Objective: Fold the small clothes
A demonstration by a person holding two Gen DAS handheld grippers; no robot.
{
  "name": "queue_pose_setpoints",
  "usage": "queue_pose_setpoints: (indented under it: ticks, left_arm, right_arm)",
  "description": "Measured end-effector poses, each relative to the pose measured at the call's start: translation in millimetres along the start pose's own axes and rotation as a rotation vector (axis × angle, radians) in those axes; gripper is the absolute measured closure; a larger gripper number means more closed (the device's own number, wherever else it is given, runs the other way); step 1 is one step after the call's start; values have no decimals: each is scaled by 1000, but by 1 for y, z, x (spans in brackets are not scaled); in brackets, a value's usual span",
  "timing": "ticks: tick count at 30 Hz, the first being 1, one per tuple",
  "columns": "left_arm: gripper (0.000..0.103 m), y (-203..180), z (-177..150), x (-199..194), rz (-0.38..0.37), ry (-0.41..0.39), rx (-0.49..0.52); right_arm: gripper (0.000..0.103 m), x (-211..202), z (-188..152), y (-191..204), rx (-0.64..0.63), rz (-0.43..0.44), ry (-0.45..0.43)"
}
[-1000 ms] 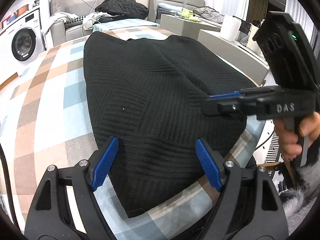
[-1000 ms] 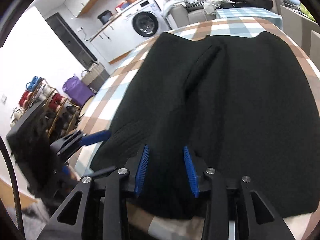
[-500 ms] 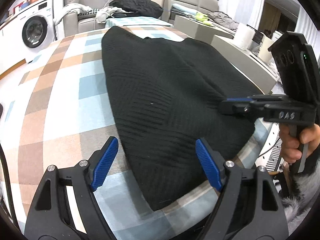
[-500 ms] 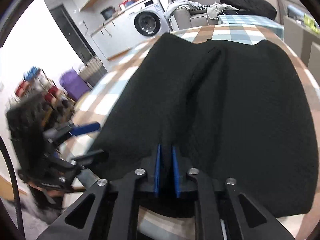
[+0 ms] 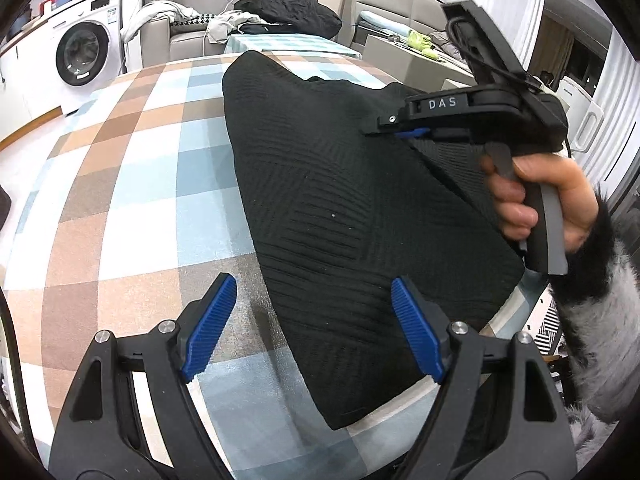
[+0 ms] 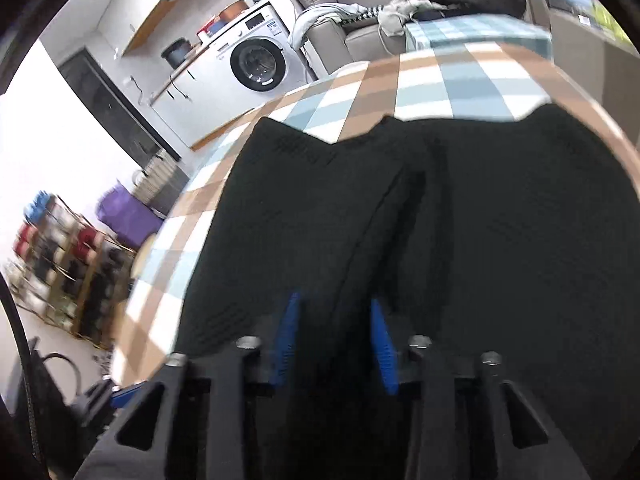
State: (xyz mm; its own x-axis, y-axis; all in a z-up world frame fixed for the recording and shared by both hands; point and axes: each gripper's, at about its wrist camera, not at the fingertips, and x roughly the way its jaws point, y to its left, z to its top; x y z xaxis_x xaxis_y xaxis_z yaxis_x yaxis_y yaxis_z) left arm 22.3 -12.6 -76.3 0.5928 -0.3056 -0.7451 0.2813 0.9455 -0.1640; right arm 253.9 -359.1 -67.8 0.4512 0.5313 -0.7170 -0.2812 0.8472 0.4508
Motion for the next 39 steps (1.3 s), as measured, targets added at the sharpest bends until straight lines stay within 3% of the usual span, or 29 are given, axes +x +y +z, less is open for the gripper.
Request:
queue_pose_setpoints:
  ticks: [1, 6, 9, 14, 16, 18, 21, 32, 39]
  left_arm:
    - [25, 0, 0, 1, 1, 2, -2]
    - [25, -4, 2, -3, 2, -14, -1]
    - [25, -6, 1, -7, 0, -24, 8]
    - [25, -8, -1, -6, 20, -16, 14]
    - [25, -7, 0, -5, 20, -16, 13]
    - [25, -7, 0, -6, 21, -17, 11]
    - [25, -7, -1, -5, 19, -14, 8]
    - [25, -11, 0, 0, 16, -9, 23]
    - [25, -14, -1, 3, 23, -1, 37]
  right_arm:
    - [94, -2, 3, 4, -12, 15, -13]
    - [96, -42, 13, 25, -105, 40, -170]
    - [96, -56, 14, 33, -144, 10, -209]
    - [95, -26, 11, 20, -94, -72, -115]
    - [82, -14, 6, 12, -68, -84, -44]
    - [79, -17, 0, 8, -67, -82, -26]
    - [54, -31, -21, 2, -83, -83, -43]
    - [53, -76, -67, -19, -18, -69, -88]
    - [53, -83, -81, -1, -61, 22, -46]
